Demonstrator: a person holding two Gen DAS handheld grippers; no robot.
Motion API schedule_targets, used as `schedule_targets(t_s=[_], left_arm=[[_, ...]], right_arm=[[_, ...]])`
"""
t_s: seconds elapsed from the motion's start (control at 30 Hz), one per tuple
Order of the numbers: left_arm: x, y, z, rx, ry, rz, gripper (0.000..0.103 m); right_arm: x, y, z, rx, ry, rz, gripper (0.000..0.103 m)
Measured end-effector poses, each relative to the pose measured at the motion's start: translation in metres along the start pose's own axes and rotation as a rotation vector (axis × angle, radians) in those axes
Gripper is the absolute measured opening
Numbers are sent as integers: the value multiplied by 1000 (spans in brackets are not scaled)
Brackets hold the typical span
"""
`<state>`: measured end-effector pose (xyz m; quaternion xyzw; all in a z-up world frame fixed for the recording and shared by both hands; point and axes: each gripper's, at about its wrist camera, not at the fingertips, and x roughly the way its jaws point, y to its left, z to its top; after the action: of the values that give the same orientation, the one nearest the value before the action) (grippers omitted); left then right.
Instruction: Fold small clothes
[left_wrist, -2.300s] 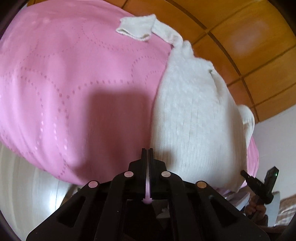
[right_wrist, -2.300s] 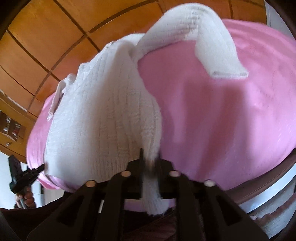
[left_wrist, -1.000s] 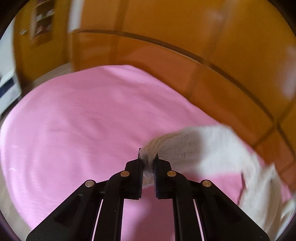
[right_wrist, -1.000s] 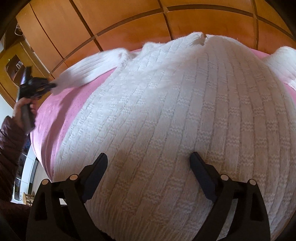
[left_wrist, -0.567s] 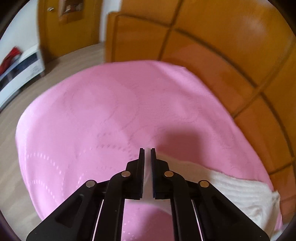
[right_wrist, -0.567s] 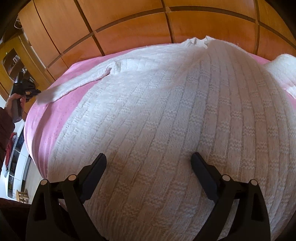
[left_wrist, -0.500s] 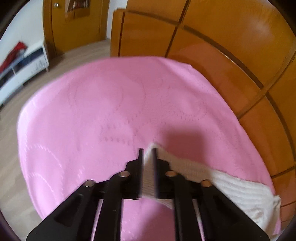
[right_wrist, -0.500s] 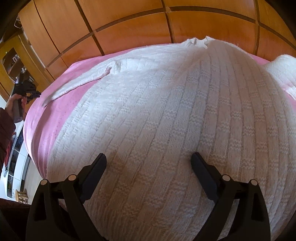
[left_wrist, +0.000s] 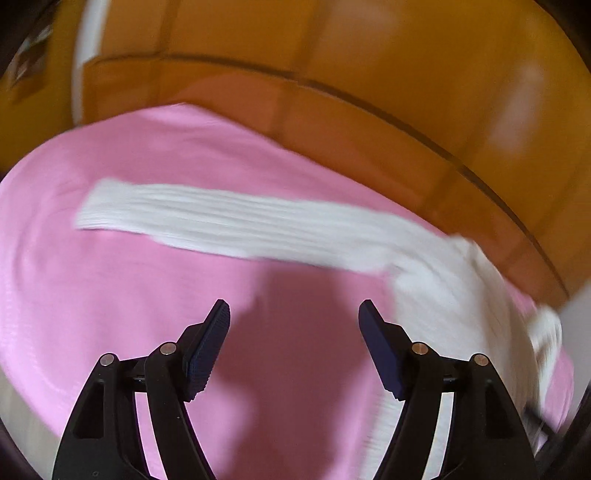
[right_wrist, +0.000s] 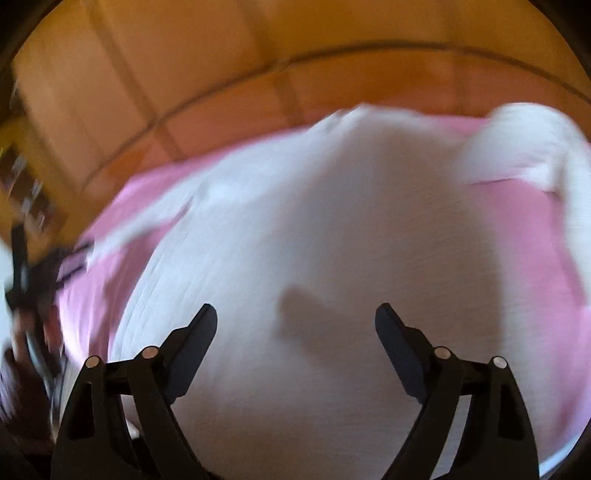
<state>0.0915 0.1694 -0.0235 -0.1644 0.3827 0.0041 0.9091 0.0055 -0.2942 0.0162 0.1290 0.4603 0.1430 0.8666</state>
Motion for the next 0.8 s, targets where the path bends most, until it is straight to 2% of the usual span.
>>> schedule_targets(t_s=[0.13,0.27,0.37,0.43,0.5,0.57,0.6,0.67,0.73,0.8], left_arm=[[7,-70,-27,158,12,-78,71],[33,-127,-55,310,76,-131,71],[44,-154,-70,377,105,-139,71],[49,-168,-82,435,113,-117,71],[55,-174,-90,456,133,-100,73],[67,-173,-96,459,169,-77,76],[69,-171,-98,454,173,-72,79],[71,-165,-98,443,162,-68,84],[71,-164,-100,432,165,-69,86],[71,-165,-102,423,163,-68,87]], right_arm=[[-48,-81,15,170,-133,-180,85],[-67,-177,10,414,-179,-405,86],[-54,-225,6,509,-152,-404,87],[-41,-239,9,518,-142,-406,86],[-26,-244,14,498,-111,-380,64],[-15,-238,21,416,-71,-417,28],[-16,-237,23,385,-59,-407,18],[-24,-227,32,308,-54,-413,13],[-43,-220,43,240,-97,-453,12],[-75,-220,60,168,-171,-537,12]])
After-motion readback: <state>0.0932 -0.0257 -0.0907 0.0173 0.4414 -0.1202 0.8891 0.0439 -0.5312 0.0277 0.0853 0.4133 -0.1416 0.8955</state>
